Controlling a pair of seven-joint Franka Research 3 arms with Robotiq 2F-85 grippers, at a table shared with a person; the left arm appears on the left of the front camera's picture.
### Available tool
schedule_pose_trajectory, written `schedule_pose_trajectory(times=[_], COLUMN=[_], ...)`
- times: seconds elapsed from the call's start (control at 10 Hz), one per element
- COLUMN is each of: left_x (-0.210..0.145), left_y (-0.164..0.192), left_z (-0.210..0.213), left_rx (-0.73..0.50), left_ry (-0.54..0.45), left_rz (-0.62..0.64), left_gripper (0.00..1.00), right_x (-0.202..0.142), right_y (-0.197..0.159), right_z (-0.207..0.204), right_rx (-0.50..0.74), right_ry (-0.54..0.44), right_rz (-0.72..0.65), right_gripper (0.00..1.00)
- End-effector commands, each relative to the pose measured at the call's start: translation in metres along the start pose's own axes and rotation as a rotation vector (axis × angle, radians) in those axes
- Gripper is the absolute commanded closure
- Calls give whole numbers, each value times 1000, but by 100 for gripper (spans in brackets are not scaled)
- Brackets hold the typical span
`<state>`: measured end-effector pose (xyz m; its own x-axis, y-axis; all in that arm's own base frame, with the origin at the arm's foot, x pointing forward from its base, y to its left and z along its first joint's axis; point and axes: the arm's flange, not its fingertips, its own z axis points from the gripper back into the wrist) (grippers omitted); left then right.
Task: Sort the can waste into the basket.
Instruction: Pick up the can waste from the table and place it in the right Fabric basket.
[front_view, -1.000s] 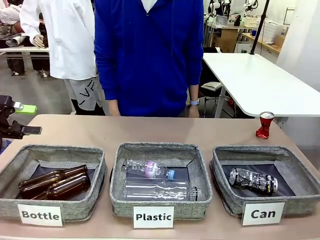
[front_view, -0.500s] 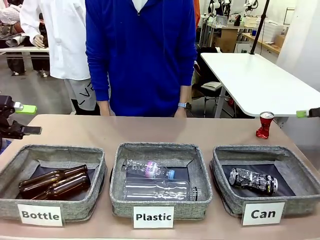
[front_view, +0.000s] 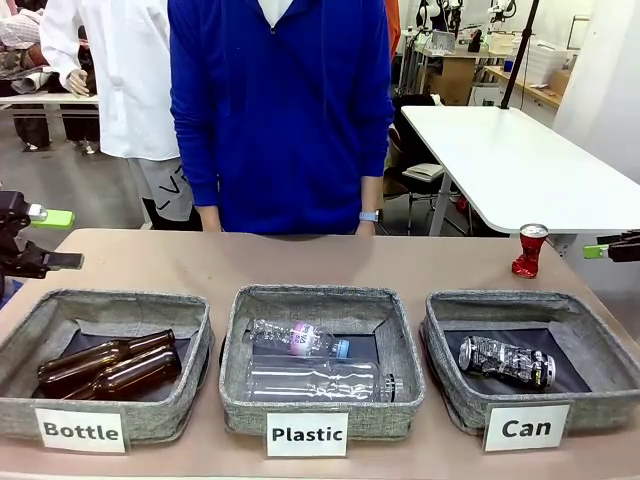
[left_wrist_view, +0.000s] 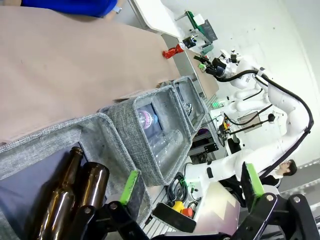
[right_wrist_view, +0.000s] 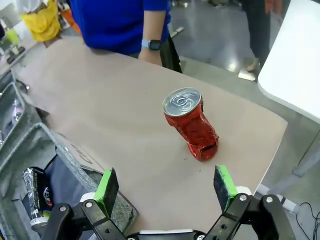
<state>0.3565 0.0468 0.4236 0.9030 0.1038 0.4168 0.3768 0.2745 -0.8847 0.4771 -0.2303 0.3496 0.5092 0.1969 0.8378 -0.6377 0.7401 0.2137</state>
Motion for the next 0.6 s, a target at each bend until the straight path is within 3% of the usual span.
schedule_pose_trajectory(times=[0.0, 0.1, 0.3, 0.5], left_x=[-1, -1, -1, -1], left_y=[-2, -2, -2, -2], left_z=[1, 1, 1, 1], left_rx=[2, 2, 2, 2], left_ry=[-1, -1, -1, -1], left_rz=[-4, -4, -4, -4], left_gripper=[0, 0, 0, 0], right_x=[4, 0, -10, -22], right_y=[11, 0, -20, -32], right_z=[6, 0, -28, -44], right_rx=[13, 0, -18, -11], right_ry=[16, 0, -27, -27], right_rz=[-21, 0, 204, 261], right_gripper=[0, 0, 0, 0])
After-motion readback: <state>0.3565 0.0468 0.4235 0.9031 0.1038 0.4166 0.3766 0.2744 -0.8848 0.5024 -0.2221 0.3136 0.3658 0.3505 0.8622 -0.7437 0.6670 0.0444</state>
